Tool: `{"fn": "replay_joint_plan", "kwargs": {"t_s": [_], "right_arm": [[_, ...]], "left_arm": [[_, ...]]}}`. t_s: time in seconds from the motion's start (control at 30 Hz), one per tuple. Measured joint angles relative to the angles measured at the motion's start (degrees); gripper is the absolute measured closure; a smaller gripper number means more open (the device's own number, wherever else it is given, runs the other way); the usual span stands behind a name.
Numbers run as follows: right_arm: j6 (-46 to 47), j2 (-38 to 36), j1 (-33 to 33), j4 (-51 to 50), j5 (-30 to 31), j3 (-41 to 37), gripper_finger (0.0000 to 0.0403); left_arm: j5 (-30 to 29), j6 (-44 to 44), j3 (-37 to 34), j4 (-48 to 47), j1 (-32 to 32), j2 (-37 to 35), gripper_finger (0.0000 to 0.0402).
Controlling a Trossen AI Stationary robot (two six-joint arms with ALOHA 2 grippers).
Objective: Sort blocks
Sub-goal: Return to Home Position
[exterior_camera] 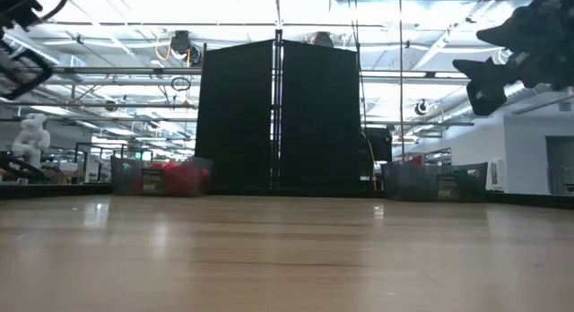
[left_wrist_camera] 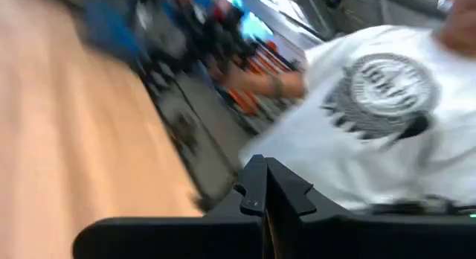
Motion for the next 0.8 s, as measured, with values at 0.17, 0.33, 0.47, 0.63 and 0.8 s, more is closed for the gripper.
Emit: {"fn": "replay_joint_plan", "kwargs": {"t_s": [0.17,0.33,0.47,0.63,0.8], "right_arm": [[-0.52,-0.02,0.0,-0.77,-0.04,0.01,0.0188],[-4.36,0.02,0.0,-1.13,-0.09,0.01,0.0188],[-4.96,0.02,0.0,-1.22,-0.15,0.01,0.0188],[-4.96,0.02,0.0,-1.22,-0.15,0.01,0.0188],[-4.97,0.02,0.0,-1.26,-0.15,0.01,0.0188]], "left_arm": [[15.85,-17.62,-0.02,1.9,-0.74,0.17,0.0401],[20.63,-9.95,-0.02,2.41,-0.85,0.17,0.0401],[24.18,-22.29,-0.04,3.14,-0.84,0.15,0.0401],[41.19,-26.93,-0.04,11.24,-1.07,0.02,0.0401],[26.75,17.57,-0.04,5.02,0.21,0.0,0.0401]]}}
